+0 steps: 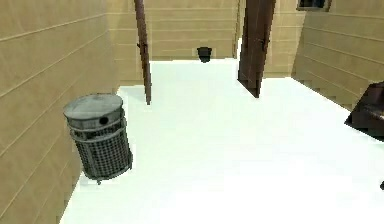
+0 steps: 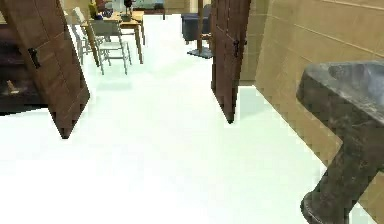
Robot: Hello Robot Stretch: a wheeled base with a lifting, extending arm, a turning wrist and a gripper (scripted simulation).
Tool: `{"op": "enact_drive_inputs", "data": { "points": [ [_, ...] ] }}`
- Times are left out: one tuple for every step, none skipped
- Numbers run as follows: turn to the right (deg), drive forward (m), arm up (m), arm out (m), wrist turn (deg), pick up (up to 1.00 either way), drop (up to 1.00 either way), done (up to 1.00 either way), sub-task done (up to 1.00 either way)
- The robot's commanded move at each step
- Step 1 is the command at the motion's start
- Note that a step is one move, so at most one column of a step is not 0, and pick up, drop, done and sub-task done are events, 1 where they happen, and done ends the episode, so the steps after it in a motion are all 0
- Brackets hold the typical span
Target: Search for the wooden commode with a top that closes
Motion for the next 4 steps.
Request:
{"op": "enact_drive_inputs", "data": {
  "points": [
    [42.0, 0.0, 0.0, 0.0, 0.0, 0.0, 0.0, 0.0, 0.0],
    [0.0, 1.0, 0.0, 0.0, 0.0, 0.0, 0.0, 0.0, 0.0],
    [3.0, 0.0, 0.0, 0.0, 0.0, 0.0, 0.0, 0.0, 0.0],
    [0.0, 0.75, 0.0, 0.0, 0.0, 0.0, 0.0, 0.0, 0.0]
  ]
}}
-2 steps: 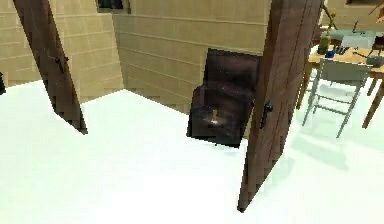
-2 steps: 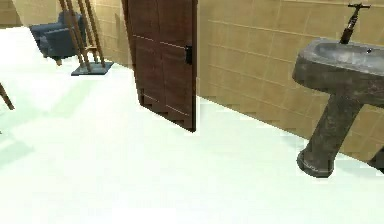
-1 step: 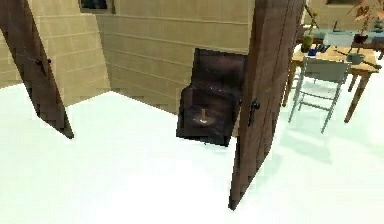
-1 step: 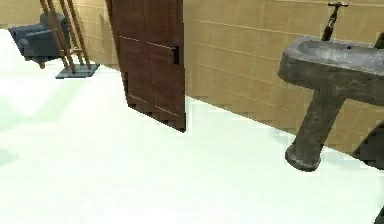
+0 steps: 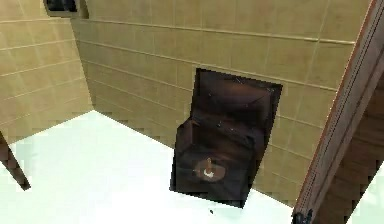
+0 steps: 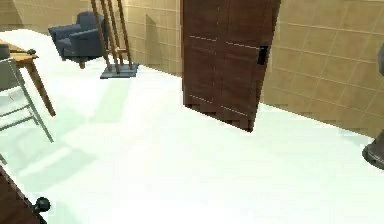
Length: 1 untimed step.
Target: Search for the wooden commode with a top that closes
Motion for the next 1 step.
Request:
{"op": "enact_drive_inputs", "data": {
  "points": [
    [0.0, 0.0, 0.0, 0.0, 0.0, 0.0, 0.0, 1.0, 0.0]
  ]
}}
